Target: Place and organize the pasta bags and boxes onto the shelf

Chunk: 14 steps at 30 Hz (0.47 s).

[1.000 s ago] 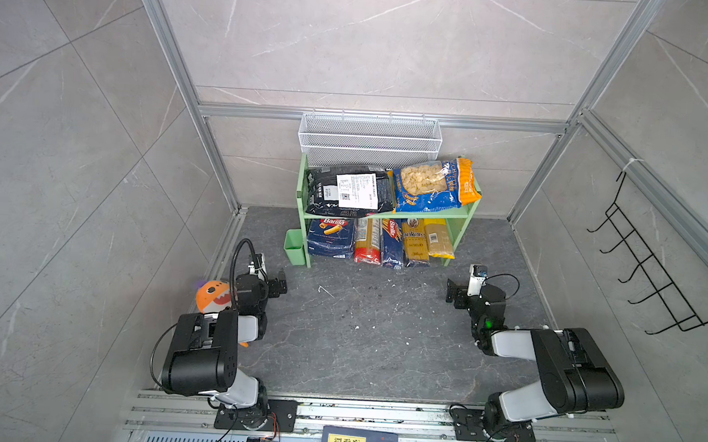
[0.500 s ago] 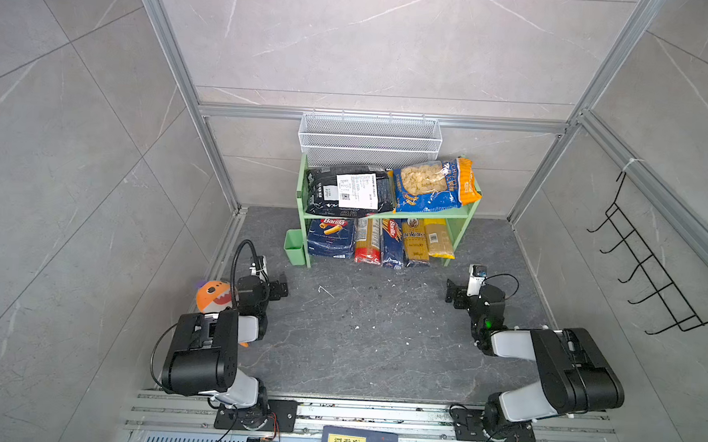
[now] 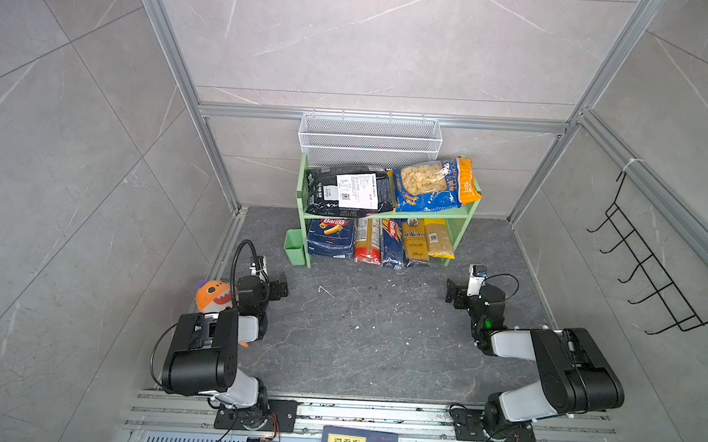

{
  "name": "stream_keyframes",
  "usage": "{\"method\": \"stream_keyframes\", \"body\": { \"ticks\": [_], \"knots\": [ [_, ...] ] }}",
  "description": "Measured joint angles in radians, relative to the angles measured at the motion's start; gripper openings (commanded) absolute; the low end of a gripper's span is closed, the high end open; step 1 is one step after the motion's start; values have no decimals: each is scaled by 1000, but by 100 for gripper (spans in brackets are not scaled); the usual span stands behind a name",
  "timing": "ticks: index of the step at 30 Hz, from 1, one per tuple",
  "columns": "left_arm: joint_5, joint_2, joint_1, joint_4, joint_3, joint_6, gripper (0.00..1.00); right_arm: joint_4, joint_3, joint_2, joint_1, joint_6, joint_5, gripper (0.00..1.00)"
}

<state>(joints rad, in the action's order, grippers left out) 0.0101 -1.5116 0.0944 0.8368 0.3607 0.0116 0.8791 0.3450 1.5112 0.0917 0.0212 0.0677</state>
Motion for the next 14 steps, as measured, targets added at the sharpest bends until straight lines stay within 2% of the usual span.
{"method": "stream_keyframes", "body": {
  "ticks": [14],
  "knots": [
    [-5, 0, -6, -2, 0, 0, 100, -3, 0, 0, 0, 0, 0, 99]
  ]
}}
